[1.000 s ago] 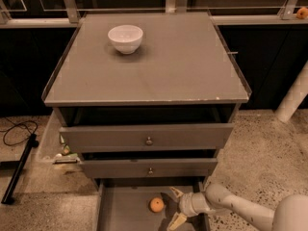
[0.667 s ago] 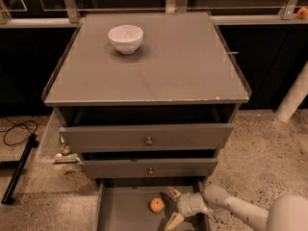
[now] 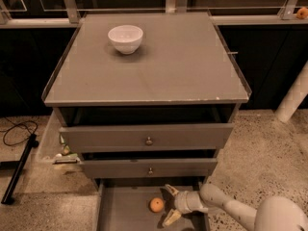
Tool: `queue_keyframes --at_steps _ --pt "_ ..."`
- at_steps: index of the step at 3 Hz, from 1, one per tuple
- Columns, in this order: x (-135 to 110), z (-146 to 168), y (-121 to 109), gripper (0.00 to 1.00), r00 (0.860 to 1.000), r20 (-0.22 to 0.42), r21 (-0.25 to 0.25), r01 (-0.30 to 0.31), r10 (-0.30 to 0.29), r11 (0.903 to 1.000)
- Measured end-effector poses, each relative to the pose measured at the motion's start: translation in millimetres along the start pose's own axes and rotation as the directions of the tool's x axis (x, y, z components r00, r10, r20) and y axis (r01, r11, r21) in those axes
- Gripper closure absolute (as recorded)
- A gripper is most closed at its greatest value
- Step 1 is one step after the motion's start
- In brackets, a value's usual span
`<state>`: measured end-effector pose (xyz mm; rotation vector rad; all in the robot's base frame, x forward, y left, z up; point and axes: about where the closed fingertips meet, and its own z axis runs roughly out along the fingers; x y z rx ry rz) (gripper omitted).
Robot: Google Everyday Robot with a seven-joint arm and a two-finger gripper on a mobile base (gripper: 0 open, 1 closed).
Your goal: Pick orange can from bottom drawer and place on counter
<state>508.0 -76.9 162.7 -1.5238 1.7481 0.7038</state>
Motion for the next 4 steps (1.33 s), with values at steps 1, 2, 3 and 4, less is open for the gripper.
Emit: queue_keyframes --at_steps 1,2,3,4 --pt "7.0 5.8 -5.1 0.0 1.0 0.003 0.004 -0.003 0.003 1.0" --pt "7.8 20.8 -2.2 0.0 1.0 0.022 -0.024 -0.013 0.013 0.9996" --pt "-0.9 41.9 4.0 0.0 0.999 0.046 -0.071 -0.002 0.006 0.9975" --pt "-4.6 53.7 5.0 0.0 0.998 0.058 -0.093 0.001 0.004 0.9957"
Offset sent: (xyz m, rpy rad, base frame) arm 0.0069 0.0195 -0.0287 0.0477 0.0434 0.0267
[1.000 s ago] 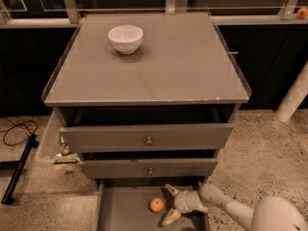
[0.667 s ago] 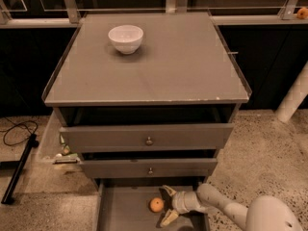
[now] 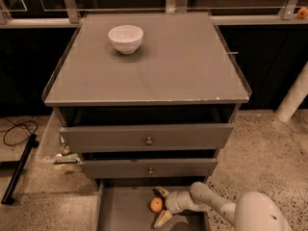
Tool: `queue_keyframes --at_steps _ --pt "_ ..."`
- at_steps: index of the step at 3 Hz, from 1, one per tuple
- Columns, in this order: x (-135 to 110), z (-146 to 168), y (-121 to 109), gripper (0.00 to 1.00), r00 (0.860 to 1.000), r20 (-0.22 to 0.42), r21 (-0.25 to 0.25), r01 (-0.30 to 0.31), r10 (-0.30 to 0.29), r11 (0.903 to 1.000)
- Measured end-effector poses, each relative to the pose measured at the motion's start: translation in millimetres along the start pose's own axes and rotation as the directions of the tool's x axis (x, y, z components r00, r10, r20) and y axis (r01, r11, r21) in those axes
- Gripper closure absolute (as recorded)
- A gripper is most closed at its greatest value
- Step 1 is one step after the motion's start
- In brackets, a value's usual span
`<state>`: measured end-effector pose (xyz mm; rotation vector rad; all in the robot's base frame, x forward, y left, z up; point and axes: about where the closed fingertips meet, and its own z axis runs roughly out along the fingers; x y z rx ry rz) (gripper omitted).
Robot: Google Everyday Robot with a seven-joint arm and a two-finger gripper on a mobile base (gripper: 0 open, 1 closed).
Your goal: Pick orange can from bottom drawer and place on counter
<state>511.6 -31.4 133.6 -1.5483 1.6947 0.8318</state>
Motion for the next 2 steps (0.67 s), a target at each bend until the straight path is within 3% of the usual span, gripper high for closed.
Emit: queue_keyframes --at_steps 1,2 --pt "0.0 0.0 -0.1 0.18 1.0 0.0 0.0 0.0 0.0 1.0" --pt "-0.1 0.1 0.0 0.43 1.0 0.0 0.0 0.0 0.0 1.0"
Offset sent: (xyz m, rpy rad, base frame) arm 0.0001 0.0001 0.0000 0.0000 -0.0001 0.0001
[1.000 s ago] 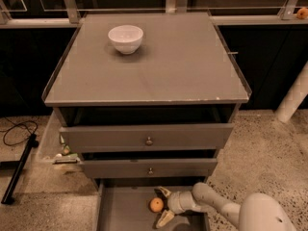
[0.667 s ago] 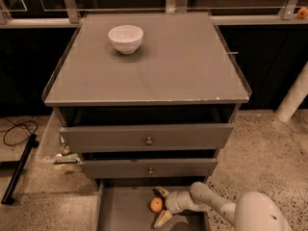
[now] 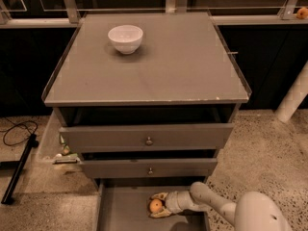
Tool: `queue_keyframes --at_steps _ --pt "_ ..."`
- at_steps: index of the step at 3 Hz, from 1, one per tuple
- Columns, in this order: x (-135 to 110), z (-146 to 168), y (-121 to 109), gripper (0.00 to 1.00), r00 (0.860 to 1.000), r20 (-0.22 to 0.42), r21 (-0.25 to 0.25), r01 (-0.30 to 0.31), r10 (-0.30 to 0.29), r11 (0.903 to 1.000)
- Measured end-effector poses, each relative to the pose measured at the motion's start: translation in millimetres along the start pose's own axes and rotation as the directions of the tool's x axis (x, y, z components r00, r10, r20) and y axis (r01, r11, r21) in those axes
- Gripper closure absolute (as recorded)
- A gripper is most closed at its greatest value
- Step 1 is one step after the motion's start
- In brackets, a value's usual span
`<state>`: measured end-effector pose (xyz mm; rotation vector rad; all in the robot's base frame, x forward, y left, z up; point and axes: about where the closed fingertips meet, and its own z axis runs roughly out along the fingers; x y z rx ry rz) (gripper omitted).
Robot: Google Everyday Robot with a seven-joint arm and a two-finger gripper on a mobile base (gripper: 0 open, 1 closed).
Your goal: Pick orange can from bottom drawer and place on counter
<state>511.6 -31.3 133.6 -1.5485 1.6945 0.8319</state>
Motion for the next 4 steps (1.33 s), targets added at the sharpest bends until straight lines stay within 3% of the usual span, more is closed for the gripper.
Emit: queue_keyframes --at_steps 2,3,4 --pt "-0.2 0.0 0.2 0.89 1.0 0.0 -0.001 0.0 0.0 1.0" --pt "-4.4 -1.6 4.1 1.0 1.0 0.008 -0.015 -0.005 0.005 0.9999" --pt "-19.7 -18.4 8.6 1.0 0.999 0.032 -0.036 -0.014 0.015 0.9993"
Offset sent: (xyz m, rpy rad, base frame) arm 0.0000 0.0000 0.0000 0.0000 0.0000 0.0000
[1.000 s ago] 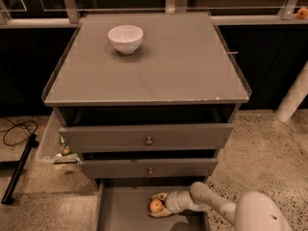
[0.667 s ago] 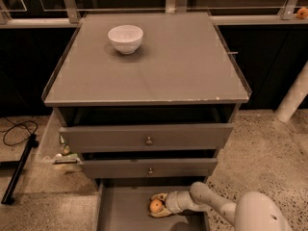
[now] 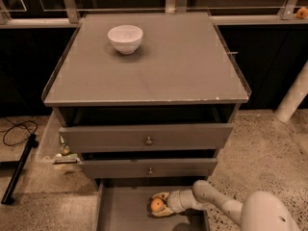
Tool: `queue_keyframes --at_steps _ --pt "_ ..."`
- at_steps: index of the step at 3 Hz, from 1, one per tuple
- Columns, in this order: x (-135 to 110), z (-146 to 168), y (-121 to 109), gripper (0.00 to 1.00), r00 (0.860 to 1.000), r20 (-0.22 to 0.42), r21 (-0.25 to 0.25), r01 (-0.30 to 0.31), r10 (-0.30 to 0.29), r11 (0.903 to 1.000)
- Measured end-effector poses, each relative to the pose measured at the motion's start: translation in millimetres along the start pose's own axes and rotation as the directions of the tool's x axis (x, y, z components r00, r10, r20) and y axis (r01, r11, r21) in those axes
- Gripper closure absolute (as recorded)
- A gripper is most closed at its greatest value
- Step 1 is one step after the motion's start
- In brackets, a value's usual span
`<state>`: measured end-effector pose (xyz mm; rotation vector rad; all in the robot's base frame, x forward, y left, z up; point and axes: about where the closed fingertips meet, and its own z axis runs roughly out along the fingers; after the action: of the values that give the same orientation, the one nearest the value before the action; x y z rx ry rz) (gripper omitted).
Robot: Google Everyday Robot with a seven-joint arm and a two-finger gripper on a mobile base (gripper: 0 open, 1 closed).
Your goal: Pick orange can from bottom drawer and place on counter
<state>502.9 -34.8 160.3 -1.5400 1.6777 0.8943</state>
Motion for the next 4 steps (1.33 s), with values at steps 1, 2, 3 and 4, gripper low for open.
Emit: queue_keyframes --at_steps 1,2,3,4 --pt "-21.2 -33.9 6.4 1.0 1.0 -0.002 0.006 0.018 -0.018 0.9998" --pt "-44.2 -74.3 16.1 1.0 0.999 -0.004 0.032 0.037 -0.037 0.9988" --pt "-68.5 -124.4 25.4 1.0 0.999 -0.029 0.062 0.046 -0.045 0.997" --pt "-96.3 -168.8 27.3 1.0 0.997 -0.048 0.079 0.065 -0.062 0.9948"
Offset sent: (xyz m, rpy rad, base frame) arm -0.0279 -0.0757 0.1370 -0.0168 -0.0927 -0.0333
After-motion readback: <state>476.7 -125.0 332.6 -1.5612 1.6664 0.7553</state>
